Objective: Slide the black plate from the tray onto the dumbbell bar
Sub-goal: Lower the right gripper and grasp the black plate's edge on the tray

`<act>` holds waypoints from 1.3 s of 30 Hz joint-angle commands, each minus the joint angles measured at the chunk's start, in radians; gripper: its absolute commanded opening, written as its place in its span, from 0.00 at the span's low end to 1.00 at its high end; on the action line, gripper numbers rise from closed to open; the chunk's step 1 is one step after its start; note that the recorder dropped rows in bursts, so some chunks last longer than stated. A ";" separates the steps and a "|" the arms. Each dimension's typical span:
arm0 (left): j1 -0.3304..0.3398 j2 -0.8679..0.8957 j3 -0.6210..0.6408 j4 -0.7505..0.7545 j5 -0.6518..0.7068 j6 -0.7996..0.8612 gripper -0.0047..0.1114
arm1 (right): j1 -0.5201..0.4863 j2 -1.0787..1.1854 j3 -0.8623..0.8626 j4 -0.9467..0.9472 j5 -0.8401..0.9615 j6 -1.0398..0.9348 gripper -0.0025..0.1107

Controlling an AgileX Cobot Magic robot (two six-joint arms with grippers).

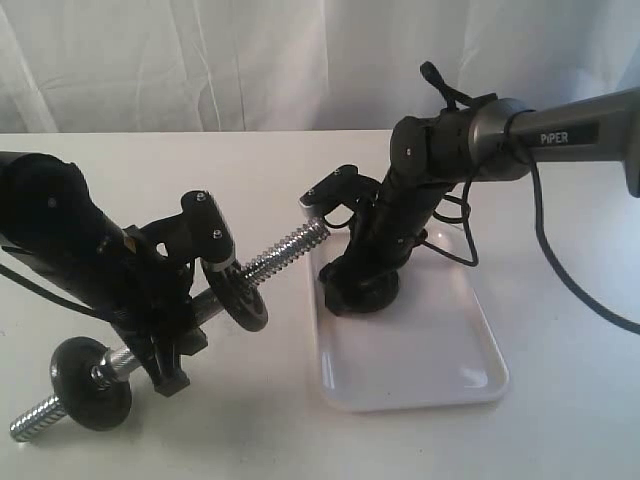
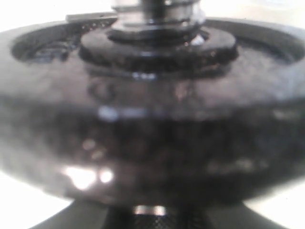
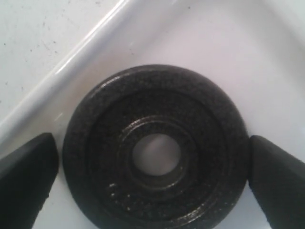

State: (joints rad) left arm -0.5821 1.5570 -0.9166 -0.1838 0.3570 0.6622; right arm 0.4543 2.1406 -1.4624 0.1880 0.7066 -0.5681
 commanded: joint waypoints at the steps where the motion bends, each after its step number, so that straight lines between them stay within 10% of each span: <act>1: 0.003 -0.057 -0.026 -0.034 -0.064 -0.013 0.04 | 0.003 0.007 0.008 -0.036 0.019 -0.002 0.93; 14: 0.003 -0.057 -0.026 -0.034 -0.066 -0.013 0.04 | 0.003 0.033 0.008 -0.039 0.062 0.038 0.91; 29: 0.003 -0.057 -0.026 -0.034 -0.066 -0.013 0.04 | 0.003 0.035 0.008 -0.061 0.064 0.232 0.05; 39: 0.003 -0.057 -0.026 -0.034 -0.066 -0.013 0.04 | -0.004 0.035 0.008 -0.076 0.120 0.344 0.02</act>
State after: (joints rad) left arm -0.5821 1.5570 -0.9166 -0.1838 0.3549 0.6597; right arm 0.4588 2.1423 -1.4705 0.1140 0.7288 -0.2692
